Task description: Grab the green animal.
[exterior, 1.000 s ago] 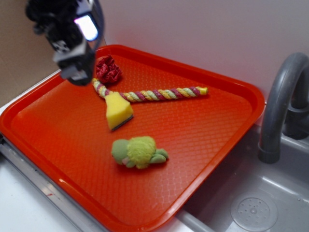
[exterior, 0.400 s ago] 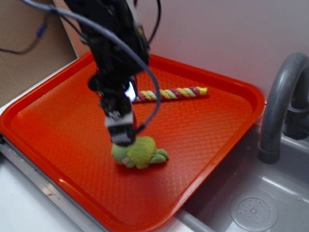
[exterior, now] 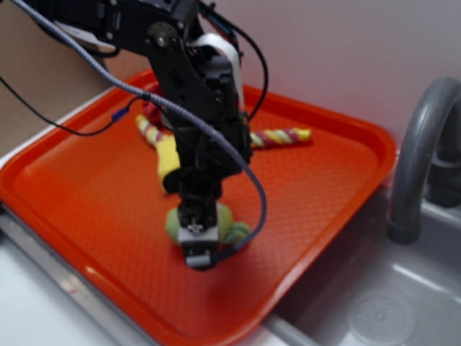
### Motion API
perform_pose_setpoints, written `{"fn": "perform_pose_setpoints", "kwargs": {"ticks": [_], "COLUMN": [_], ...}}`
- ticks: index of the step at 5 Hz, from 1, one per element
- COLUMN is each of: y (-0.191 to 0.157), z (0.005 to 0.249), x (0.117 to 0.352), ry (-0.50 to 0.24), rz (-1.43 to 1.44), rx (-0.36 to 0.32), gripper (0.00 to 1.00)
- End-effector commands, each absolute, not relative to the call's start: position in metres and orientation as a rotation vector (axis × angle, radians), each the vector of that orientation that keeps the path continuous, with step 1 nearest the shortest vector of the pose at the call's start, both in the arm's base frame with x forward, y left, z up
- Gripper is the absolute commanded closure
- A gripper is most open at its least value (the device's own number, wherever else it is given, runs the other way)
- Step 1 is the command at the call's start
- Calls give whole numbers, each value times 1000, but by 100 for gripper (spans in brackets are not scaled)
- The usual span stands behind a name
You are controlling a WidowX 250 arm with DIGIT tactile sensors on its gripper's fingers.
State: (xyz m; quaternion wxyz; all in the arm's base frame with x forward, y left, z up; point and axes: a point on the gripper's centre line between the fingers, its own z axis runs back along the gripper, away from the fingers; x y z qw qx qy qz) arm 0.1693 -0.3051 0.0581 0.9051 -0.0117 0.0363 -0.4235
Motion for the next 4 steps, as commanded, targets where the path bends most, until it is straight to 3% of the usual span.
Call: {"fn": "perform_pose_setpoints", "kwargs": {"ticks": [1,2,3,4], "y": [-292,-285,-285,-283], "z": [47,44,49,71], "x": [151,153,154,159], "ry": [136,148,139,103], "rz": [-835,-804,-820,-797], "rx": [-19,-21,-12,-9], "gripper": [0,0,100,100]}}
